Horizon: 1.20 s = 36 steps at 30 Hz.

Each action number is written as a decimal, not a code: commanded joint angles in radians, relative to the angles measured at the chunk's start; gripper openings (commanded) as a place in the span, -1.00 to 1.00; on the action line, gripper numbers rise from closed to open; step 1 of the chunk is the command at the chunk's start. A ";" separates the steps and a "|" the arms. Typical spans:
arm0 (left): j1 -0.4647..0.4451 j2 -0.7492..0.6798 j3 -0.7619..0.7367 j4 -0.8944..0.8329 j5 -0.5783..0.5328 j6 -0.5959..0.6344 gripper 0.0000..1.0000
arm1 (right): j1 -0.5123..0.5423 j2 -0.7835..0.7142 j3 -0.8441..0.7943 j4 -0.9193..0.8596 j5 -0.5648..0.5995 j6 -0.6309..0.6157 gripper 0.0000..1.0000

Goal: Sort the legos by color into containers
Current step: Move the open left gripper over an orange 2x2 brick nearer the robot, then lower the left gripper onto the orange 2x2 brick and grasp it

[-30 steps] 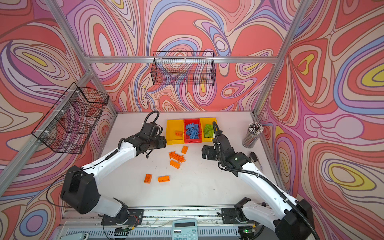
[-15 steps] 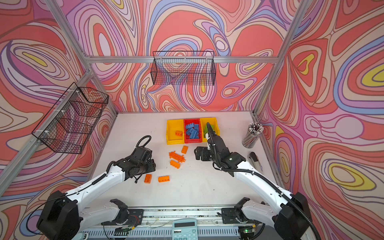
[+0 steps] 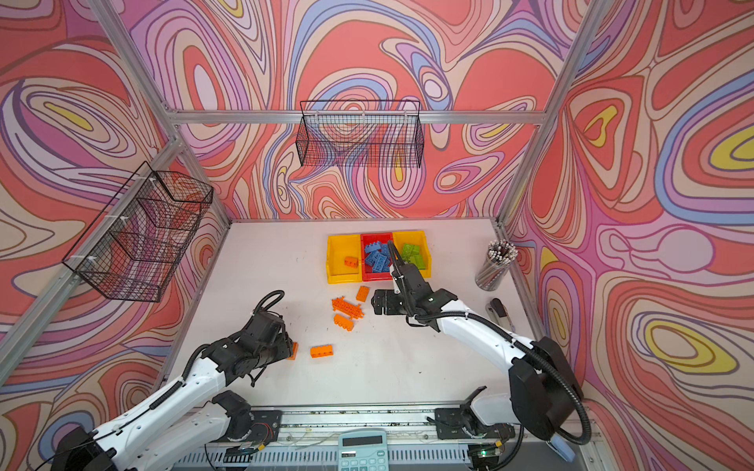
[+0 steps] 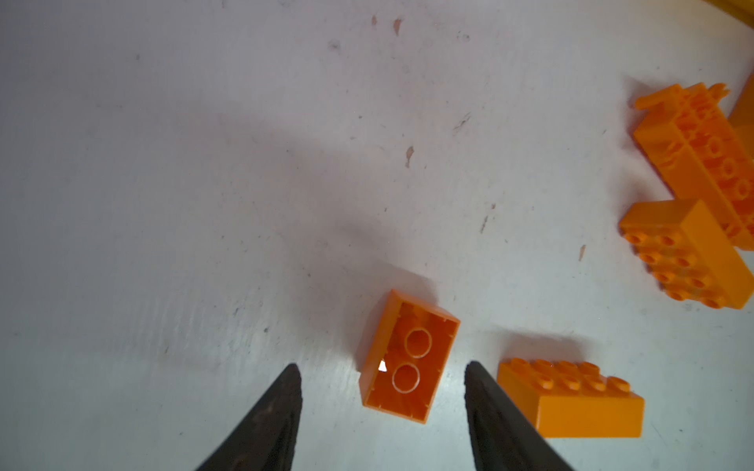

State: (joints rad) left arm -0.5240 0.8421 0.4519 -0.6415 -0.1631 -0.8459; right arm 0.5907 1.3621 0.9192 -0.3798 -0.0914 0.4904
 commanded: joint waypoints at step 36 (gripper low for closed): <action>-0.016 0.225 0.096 0.101 0.077 0.047 0.25 | 0.012 -0.368 -0.125 -0.148 0.123 0.068 0.96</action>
State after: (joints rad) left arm -0.5316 1.0676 0.5316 -0.5224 -0.0925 -0.8078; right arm 0.5972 0.9970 0.8051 -0.4969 0.0120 0.5449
